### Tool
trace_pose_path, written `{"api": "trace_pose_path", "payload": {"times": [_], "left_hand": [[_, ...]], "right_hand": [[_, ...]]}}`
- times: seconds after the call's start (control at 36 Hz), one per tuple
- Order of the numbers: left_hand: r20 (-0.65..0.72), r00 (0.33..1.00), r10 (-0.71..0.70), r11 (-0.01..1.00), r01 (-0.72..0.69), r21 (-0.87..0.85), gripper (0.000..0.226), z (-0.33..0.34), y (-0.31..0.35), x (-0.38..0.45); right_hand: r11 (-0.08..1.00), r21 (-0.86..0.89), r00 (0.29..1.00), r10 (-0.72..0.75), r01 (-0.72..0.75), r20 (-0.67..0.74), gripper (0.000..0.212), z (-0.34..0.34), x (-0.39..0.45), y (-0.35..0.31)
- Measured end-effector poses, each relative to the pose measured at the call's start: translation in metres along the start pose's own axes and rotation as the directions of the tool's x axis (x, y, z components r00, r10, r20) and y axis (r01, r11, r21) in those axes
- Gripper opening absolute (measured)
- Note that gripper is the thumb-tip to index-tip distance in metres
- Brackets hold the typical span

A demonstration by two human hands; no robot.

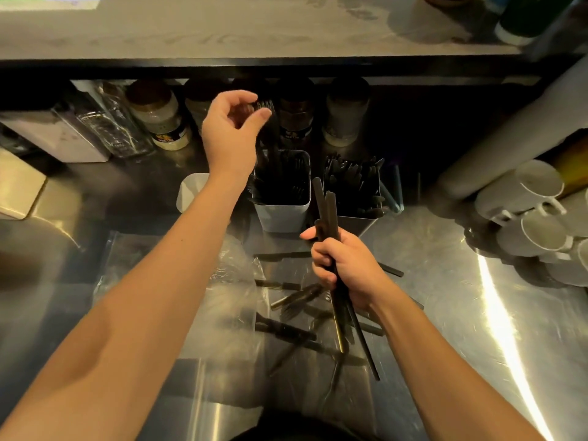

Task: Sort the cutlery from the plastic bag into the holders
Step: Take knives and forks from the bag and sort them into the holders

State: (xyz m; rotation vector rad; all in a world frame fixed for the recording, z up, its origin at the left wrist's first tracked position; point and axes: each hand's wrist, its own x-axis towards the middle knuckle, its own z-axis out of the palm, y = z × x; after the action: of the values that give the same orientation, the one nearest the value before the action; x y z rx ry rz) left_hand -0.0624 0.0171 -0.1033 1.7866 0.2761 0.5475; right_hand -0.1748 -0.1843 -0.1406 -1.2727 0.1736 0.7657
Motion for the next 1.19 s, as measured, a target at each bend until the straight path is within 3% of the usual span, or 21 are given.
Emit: {"api": "trace_pose_path", "payload": {"times": [0.17, 0.36, 0.39, 0.44, 0.5, 0.56, 0.61, 0.64, 0.67, 0.69, 0.72, 0.78, 0.81, 0.86, 0.97, 1.08, 1.19], "left_hand": [[0.193, 0.981, -0.034, 0.959, -0.022, 0.282, 0.030, -0.005, -0.018, 0.007], [0.309, 0.948, 0.079, 0.906, -0.197, 0.374, 0.012, -0.006, -0.030, 0.005], [0.376, 0.922, 0.093, 0.867, -0.261, 0.425, 0.011, -0.006, -0.036, 0.003], [0.527, 0.845, 0.090, 0.691, -0.434, 0.578, 0.013, -0.005, -0.048, -0.005], [0.558, 0.824, 0.095, 0.545, -0.512, 0.664, 0.021, -0.006, -0.058, -0.014], [0.437, 0.875, 0.211, 0.587, -0.471, 0.659, 0.026, -0.005, -0.059, -0.022], [0.245, 0.930, 0.273, 0.758, -0.365, 0.541, 0.027, 0.000, -0.045, -0.033], [0.202, 0.958, 0.202, 0.867, -0.271, 0.419, 0.031, 0.004, -0.033, -0.040], [0.231, 0.972, 0.044, 0.957, -0.107, 0.269, 0.033, 0.008, -0.018, -0.048], [0.337, 0.932, -0.131, 0.986, 0.087, 0.144, 0.034, 0.011, -0.002, -0.057], [0.486, 0.832, -0.267, 0.962, 0.259, 0.084, 0.034, 0.013, 0.012, -0.065], [0.710, 0.619, -0.335, 0.919, 0.380, 0.103, 0.026, 0.015, 0.030, -0.080], [0.757, 0.574, -0.312, 0.922, 0.376, 0.095, 0.020, 0.015, 0.033, -0.085], [0.746, 0.603, -0.283, 0.921, 0.388, 0.036, 0.013, 0.017, 0.037, -0.087], [0.599, 0.745, -0.294, 0.870, 0.468, -0.155, 0.011, 0.018, 0.047, -0.075], [0.492, 0.809, -0.322, 0.803, 0.509, -0.310, 0.012, 0.015, 0.061, -0.060], [0.319, 0.898, -0.304, 0.604, 0.441, -0.664, 0.012, 0.010, 0.071, -0.039]], "right_hand": [[0.999, 0.045, 1.000, 0.005, -0.005, -0.009, 0.026, -0.002, 0.002, 0.000], [0.996, 0.092, 1.000, 0.014, -0.015, 0.008, 0.027, -0.006, 0.004, -0.004], [0.995, 0.099, 1.000, 0.013, -0.014, 0.015, 0.027, -0.006, 0.004, -0.005], [0.992, 0.129, 0.999, 0.002, -0.007, 0.035, 0.027, -0.005, 0.003, -0.008], [0.984, 0.177, 0.998, -0.016, 0.005, 0.062, 0.028, -0.005, 0.002, -0.010], [0.969, 0.249, 0.994, -0.035, 0.008, 0.103, 0.029, -0.004, 0.001, -0.013], [0.945, 0.327, 0.988, -0.050, -0.001, 0.146, 0.029, -0.005, 0.000, -0.016], [0.934, 0.358, 0.984, -0.053, -0.011, 0.167, 0.028, -0.004, 0.000, -0.017], [0.924, 0.381, 0.980, -0.053, -0.025, 0.193, 0.027, -0.003, -0.001, -0.018], [0.918, 0.393, 0.973, -0.052, -0.043, 0.227, 0.026, -0.002, -0.001, -0.019], [0.917, 0.395, 0.962, -0.050, -0.062, 0.267, 0.023, -0.001, -0.002, -0.020], [0.929, 0.359, 0.946, -0.039, -0.085, 0.322, 0.019, 0.001, -0.003, -0.022], [0.940, 0.331, 0.946, -0.029, -0.085, 0.324, 0.023, 0.001, -0.005, -0.022], [0.953, 0.294, 0.949, -0.029, -0.068, 0.314, 0.028, 0.002, -0.007, -0.023], [0.981, 0.191, 0.966, -0.010, -0.041, 0.260, 0.023, -0.003, -0.014, -0.024], [0.988, 0.148, 0.974, 0.004, -0.039, 0.226, 0.029, -0.011, -0.020, -0.021], [0.982, 0.186, 0.982, -0.017, -0.019, 0.189, 0.031, -0.016, -0.024, -0.020]]}}
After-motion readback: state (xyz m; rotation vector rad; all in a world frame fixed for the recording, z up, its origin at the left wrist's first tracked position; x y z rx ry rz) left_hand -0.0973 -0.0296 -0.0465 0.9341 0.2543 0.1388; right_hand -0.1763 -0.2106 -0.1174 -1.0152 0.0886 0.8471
